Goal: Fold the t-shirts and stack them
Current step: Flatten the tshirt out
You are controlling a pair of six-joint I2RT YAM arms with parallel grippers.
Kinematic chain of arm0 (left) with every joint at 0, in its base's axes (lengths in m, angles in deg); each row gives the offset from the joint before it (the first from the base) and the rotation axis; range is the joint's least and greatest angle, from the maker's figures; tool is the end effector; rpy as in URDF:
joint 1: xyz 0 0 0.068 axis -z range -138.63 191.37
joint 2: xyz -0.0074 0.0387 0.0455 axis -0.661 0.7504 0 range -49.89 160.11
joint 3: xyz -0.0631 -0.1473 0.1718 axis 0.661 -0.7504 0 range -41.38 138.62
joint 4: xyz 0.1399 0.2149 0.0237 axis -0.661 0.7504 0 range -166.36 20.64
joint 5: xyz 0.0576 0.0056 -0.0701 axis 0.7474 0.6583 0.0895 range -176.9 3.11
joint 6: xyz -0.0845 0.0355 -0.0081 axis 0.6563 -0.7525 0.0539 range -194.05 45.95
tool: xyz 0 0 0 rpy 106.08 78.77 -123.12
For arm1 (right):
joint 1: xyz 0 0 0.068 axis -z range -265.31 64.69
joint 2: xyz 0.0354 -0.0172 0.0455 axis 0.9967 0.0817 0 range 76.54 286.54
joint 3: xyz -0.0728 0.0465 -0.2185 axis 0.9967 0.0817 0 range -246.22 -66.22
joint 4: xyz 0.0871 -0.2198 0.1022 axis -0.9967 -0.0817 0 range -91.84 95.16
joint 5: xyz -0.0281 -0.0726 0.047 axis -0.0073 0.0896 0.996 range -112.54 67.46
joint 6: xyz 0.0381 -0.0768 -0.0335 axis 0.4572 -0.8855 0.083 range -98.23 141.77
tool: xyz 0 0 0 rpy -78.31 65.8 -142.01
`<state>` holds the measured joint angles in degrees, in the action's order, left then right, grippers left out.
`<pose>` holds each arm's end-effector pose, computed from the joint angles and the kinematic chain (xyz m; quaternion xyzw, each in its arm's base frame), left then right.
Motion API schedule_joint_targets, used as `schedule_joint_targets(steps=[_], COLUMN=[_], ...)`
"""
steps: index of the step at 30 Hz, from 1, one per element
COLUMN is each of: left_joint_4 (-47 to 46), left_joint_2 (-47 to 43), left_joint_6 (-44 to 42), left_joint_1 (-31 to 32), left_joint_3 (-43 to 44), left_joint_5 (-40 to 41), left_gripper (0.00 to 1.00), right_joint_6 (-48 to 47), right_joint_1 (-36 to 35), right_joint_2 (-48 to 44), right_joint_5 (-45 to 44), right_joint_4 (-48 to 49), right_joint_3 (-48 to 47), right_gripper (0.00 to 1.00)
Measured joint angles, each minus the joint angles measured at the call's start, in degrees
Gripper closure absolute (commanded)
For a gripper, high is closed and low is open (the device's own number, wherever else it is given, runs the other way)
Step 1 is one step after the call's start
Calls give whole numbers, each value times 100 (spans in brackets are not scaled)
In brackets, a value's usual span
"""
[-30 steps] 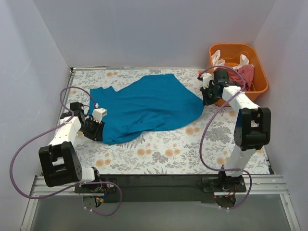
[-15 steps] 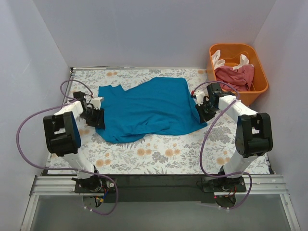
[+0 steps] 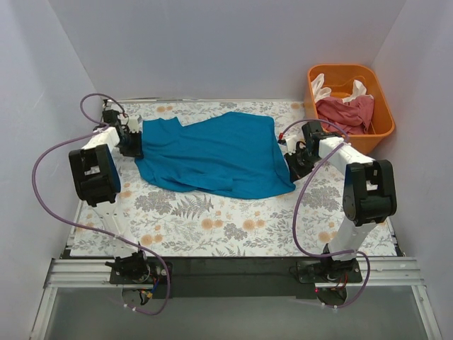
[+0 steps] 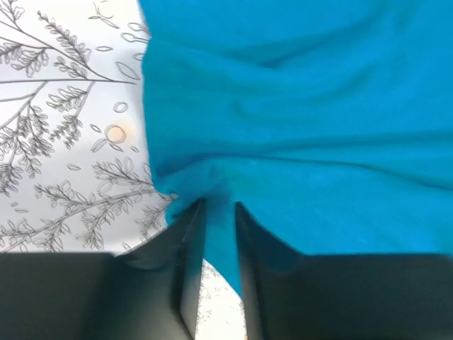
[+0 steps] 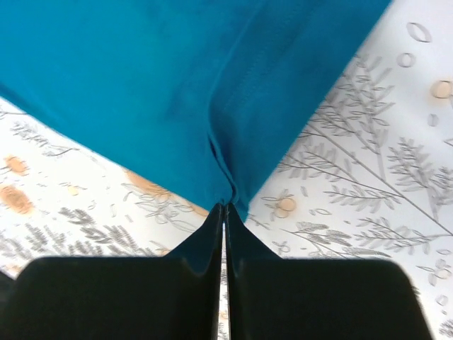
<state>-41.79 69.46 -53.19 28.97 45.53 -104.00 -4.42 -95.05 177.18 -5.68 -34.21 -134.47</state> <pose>0.4205 0.0676 0.0899 -0.2490 0.9370 -0.1599 0.1858 0.3359 0.0820 0.1106 -0.3233 0.9219 0.1208 0.1759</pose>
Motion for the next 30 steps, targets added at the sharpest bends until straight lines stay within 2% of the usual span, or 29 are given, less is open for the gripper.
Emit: schedule_joint_targets(steps=[3,6,10,13,16,22,30], left_joint_4=[197,501,538,592,796,1158,1239], left_joint_2=[-190,-741,-1705,-2061,-1996,-1497,-1480], left_joint_6=[-170,-372,-566,-802,-1104,-1825,-2710], left_joint_1=[-39,367,1873,3156,3803,3919,3930], left_joint_3=[52,37,-291,-649,-920,-1045,-1397], left_joint_5=[-413,-804,-1233,-1547,-1611,-1141,-557], left_gripper=[71,69,69,70,70,66,64], right_joint_6=[-7,-7,0,4,2,0,-15], right_joint_1=[0,0,-2,-2,-2,2,63], right_joint_2=[-4,-13,-13,-13,-13,-13,-13], right_joint_5=[337,518,627,654,671,691,688], right_joint_4=[-116,-133,-186,-225,-236,-258,-264], right_joint_3=[2,109,234,240,240,240,240], right_gripper=[99,99,99,99,99,99,99])
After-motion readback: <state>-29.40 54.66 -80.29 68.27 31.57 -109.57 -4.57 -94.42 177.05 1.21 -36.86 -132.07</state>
